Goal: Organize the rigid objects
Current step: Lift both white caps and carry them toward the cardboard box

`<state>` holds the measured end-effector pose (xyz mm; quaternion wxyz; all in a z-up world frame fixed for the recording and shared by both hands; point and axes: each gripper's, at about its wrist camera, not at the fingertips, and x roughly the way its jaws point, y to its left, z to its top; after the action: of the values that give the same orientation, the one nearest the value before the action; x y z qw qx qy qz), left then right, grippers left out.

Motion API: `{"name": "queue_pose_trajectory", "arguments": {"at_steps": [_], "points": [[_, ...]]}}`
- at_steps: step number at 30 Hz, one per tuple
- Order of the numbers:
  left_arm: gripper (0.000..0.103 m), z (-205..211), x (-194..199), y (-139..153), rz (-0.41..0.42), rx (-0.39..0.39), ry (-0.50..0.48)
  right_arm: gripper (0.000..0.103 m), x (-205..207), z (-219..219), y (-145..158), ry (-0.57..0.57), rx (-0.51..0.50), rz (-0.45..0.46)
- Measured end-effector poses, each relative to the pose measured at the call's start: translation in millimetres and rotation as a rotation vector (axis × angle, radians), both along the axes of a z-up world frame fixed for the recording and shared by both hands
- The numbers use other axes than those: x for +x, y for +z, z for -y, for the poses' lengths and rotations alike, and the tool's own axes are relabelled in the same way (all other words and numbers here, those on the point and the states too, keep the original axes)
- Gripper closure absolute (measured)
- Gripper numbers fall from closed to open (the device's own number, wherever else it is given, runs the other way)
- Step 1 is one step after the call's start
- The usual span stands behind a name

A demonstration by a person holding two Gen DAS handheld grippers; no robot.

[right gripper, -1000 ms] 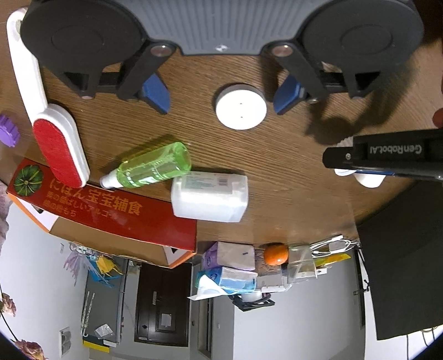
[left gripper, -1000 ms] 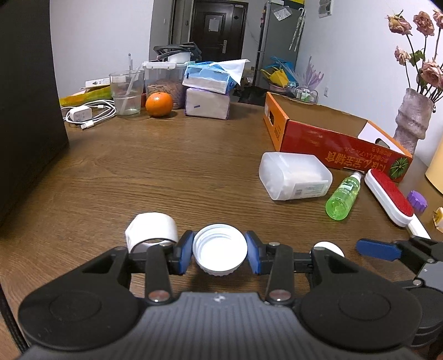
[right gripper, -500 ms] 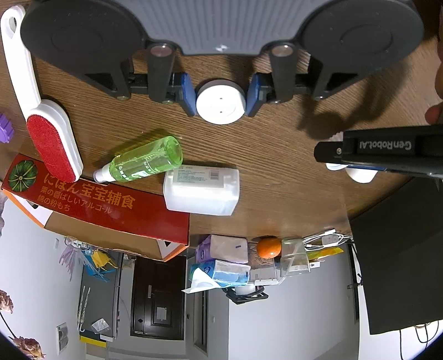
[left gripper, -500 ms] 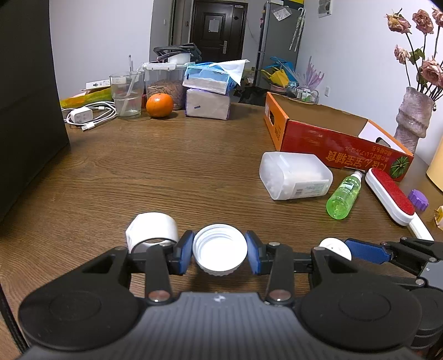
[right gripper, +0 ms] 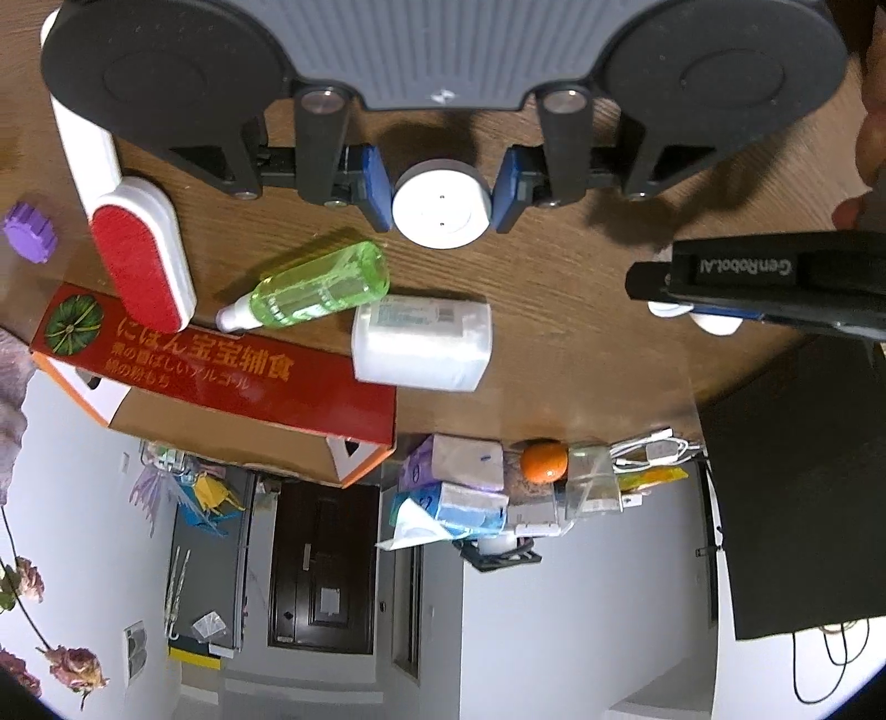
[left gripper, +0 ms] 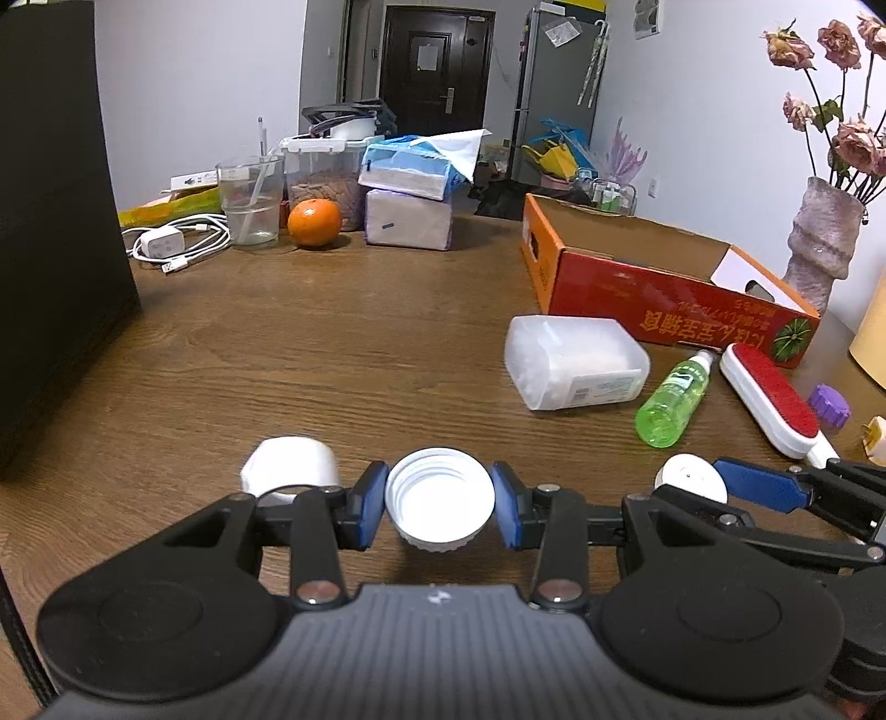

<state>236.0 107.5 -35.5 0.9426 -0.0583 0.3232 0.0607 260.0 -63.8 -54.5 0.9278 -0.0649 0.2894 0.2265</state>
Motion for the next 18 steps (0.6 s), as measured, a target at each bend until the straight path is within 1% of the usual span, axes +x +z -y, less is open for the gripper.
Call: {"name": "queue_pose_trajectory", "arguments": {"at_steps": [18], "points": [[0.062, 59.4, 10.3, 30.1, 0.045, 0.042, -0.062, 0.065, -7.4, 58.0, 31.7, -0.068, 0.035, 0.098]]}}
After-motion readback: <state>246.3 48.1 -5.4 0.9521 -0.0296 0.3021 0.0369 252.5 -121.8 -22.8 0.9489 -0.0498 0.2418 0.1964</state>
